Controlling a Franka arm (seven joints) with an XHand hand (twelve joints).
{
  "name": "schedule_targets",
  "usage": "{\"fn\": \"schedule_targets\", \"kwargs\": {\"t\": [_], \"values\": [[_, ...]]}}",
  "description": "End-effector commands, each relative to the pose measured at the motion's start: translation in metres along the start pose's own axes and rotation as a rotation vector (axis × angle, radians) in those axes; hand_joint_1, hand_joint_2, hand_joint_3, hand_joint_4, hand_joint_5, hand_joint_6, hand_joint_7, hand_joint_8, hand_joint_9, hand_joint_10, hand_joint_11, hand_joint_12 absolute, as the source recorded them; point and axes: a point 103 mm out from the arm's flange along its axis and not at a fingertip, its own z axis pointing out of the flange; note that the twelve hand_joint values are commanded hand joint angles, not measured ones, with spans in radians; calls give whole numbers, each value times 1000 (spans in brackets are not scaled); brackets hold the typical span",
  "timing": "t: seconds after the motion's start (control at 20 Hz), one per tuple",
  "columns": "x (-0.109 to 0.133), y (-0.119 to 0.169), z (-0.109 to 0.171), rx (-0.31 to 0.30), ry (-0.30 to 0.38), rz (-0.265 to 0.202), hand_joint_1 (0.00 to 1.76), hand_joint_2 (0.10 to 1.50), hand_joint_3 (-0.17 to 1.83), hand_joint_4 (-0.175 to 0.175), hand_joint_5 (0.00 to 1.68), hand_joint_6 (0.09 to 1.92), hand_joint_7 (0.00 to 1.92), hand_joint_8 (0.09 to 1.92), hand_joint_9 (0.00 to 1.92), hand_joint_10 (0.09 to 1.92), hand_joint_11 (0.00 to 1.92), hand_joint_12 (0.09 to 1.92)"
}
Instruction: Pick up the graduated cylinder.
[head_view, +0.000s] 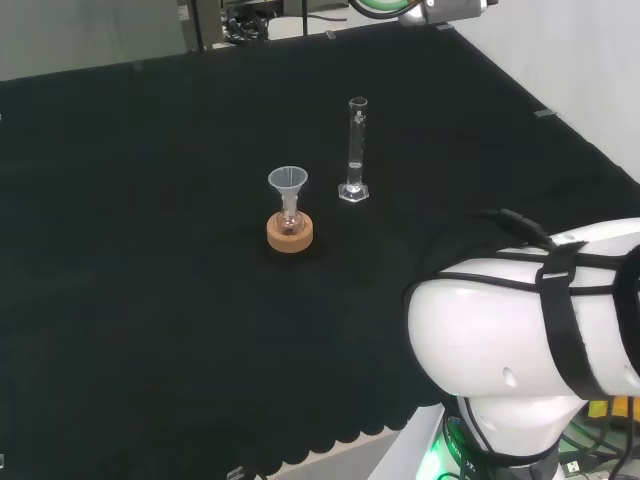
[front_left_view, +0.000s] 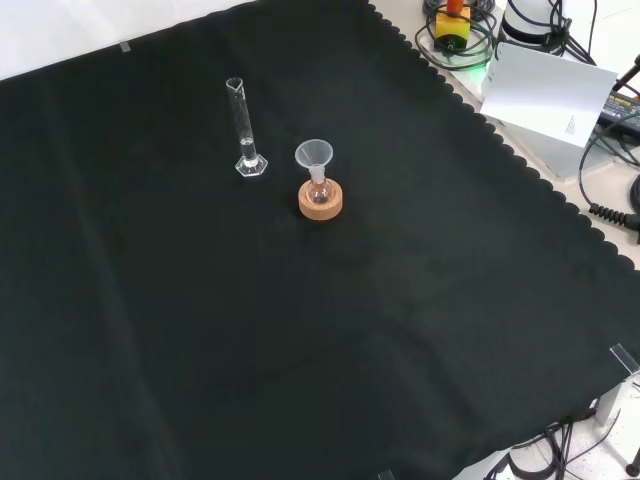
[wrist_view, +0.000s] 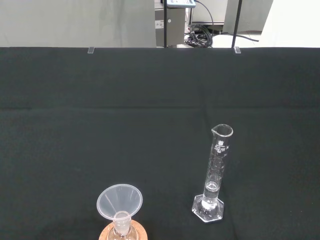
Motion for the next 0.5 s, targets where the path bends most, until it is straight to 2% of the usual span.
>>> {"fn": "schedule_targets", "kwargs": {"t": [0.05,0.2,0.5], "values": [[0,0,0,-9,-9,-1,133,1284,31,-46,248,87,0,486,446,87,10,1387],[2,-1,0,-8,-12,-2,19,1372,73,-35,259,87,0,452,436,87,0,1379],[1,0,1,-6,-19,-2,5,1383,77,-35,262,87,0,447,435,87,0,1379]]}}
